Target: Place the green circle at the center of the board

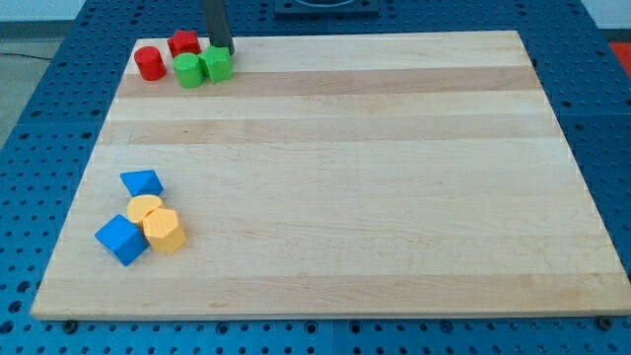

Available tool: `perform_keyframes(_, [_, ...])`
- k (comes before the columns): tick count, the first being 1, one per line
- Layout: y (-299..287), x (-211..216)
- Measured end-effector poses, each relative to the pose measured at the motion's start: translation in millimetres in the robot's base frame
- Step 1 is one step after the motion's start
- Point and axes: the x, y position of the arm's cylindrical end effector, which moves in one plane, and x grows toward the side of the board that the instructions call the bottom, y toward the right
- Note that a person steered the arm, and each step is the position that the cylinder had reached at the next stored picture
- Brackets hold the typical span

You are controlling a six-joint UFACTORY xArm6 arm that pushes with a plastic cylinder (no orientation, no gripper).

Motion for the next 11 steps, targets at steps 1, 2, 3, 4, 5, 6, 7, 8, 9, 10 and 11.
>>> perform_keyframes(1, [-29.3, 10.0])
perform_keyframes(2, [-25.7, 2.9])
perform_keyframes(3, [-52.6, 5.8])
perform_keyframes(4, [-52.9, 28.7])
perform_keyframes(5, [-52.6, 45.6])
perform_keyframes(6, [-72.0, 41.2])
perform_keyframes(7, [-86.1, 77.2])
perform_keyframes(8, [-87.7, 90.3])
perform_keyframes(9, [-35.5, 117.9])
perform_keyframes(10, [96.0, 173.6])
perform_keyframes(11, [36.1, 164.5])
